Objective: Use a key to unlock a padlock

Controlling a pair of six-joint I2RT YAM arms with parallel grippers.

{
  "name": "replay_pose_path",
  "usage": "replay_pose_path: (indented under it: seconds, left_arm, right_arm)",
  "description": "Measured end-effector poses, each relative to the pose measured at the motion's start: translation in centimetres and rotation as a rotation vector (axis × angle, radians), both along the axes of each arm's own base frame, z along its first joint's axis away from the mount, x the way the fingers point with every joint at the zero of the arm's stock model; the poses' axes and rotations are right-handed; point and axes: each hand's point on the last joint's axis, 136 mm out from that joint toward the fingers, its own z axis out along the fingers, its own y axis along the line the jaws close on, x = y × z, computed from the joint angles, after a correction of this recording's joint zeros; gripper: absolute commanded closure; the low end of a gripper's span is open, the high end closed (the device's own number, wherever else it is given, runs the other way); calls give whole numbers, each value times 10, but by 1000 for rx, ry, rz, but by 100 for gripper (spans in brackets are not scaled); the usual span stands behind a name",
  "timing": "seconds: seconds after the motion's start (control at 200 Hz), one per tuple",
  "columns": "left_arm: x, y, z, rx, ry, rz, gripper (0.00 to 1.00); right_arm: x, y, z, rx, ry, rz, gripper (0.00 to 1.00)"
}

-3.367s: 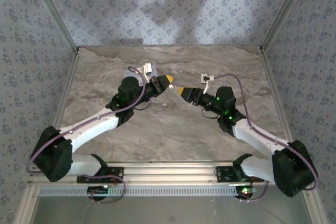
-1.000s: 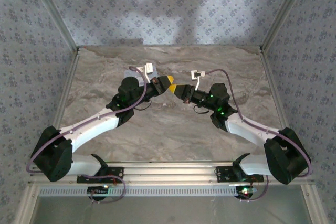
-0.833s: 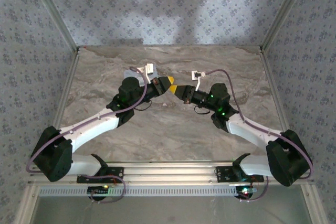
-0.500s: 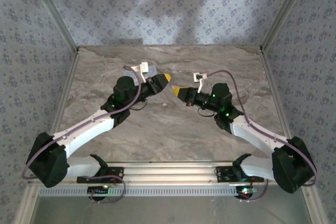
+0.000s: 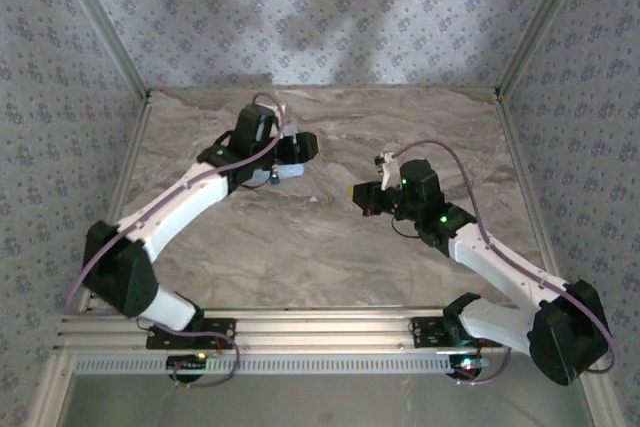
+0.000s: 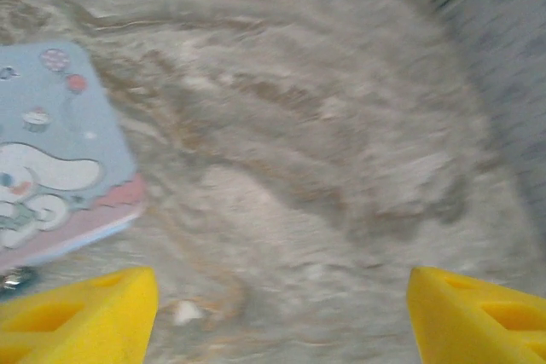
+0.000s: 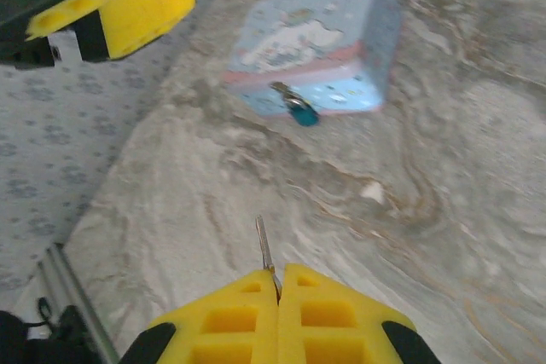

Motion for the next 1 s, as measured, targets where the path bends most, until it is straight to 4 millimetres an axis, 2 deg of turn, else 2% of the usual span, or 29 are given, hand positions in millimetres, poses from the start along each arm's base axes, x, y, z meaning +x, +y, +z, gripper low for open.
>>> replay_pose_path:
  seconds: [0.175,0.35,0.67,0.749,0.999]
  left_arm:
    - [33,3,-56,246,79,-5,20]
    - [57,2,-88,373,114,-19,20]
    - [78,-8,-115,451,139,-62,20]
    - [77,-7,-124,469,153,-72,20]
    - [72,-15,-126,486,140,-84,20]
  right_arm:
    - [1,-14,-20,-90,58,-52,100]
    - [-2,-21,-35,-143,106,-76,100]
    - [-2,-32,-44,-176,140,-108,100]
    - [-2,-34,-46,-182,149,-115,100]
    - [1,-44,-50,-198,170,-145,100]
